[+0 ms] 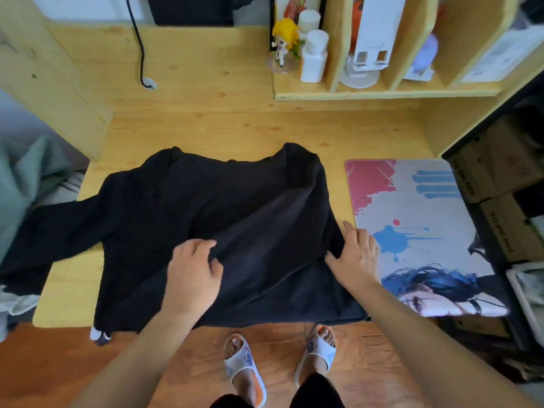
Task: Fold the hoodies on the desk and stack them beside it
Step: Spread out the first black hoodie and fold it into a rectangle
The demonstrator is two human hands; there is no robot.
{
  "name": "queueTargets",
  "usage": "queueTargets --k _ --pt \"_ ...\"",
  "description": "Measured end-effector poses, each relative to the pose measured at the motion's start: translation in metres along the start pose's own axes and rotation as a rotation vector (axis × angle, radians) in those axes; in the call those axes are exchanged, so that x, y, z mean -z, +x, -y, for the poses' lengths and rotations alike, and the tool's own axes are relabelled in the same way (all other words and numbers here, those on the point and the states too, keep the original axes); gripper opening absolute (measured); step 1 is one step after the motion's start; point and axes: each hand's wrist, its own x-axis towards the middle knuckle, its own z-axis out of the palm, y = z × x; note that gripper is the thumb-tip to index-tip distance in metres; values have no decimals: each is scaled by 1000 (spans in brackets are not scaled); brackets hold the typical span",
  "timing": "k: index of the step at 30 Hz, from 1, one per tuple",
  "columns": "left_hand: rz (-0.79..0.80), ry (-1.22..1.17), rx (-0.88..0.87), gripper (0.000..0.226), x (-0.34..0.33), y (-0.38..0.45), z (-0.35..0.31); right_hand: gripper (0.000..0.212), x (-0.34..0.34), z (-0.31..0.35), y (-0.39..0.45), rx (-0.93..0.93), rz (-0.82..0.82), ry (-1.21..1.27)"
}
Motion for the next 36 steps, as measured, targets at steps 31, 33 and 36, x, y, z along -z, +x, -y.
queueTargets --k 31,33,36 --pt "608 -660 66 40 -74 251 -229 28 -26 -61 40 182 -371 203" --pt "572 -749 4 40 -77 251 -225 34 -26 -60 39 198 -390 238" --pt "546 -523 -160 58 -79 241 -230 53 -24 -58 37 251 -377 191"
